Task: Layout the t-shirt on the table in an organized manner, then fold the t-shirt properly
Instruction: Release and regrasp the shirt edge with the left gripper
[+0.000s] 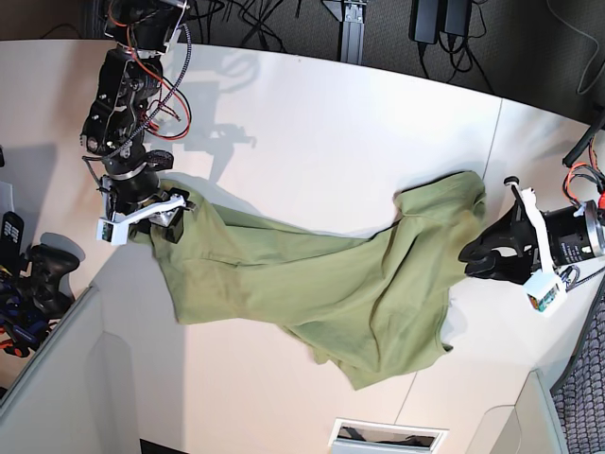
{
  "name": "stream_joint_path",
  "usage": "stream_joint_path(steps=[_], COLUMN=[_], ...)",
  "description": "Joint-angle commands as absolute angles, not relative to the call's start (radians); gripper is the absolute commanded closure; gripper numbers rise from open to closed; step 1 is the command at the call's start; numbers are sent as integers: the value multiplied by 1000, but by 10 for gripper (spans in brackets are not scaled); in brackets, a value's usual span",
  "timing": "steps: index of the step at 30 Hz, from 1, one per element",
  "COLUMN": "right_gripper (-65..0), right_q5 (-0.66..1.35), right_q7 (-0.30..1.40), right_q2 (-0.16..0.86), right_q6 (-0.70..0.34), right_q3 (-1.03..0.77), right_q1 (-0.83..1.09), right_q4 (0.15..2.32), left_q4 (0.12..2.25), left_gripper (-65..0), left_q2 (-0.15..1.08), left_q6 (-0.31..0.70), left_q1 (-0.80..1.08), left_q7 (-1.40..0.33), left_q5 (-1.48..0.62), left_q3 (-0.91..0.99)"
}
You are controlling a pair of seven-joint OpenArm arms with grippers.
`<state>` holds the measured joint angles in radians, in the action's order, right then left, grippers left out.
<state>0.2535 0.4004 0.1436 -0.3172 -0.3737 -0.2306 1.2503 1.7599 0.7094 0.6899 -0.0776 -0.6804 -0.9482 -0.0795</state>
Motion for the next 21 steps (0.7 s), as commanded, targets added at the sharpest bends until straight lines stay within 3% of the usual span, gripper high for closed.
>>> stream_joint_path(steps=[1, 2, 6, 14, 21], right_gripper=[-311, -274, -11, 0, 0], right_q5=[258, 259, 258, 274, 327], right_q7=[378, 377, 377, 388, 521], right_q2=[146, 145, 138, 127, 116], right_q6=[-319, -319, -319, -320, -321], right_q3=[-377, -377, -377, -377, -377], right_q1=[-252, -252, -252, -252, -236], right_q4=[1256, 1249, 1245, 1299, 1453], left_q4=[1771, 1771, 1771, 1771, 1764], left_gripper=[-181, -181, -181, -181, -181], left_q2=[726, 726, 726, 726, 727], left_q6=[698, 698, 698, 698, 698], left_q1=[-94, -94, -94, -94, -94], left_q7=[-654, -655, -654, -655, -654], left_q5=[-964, -964, -961, -960, -913], left_q3=[-71, -71, -71, -71, -71])
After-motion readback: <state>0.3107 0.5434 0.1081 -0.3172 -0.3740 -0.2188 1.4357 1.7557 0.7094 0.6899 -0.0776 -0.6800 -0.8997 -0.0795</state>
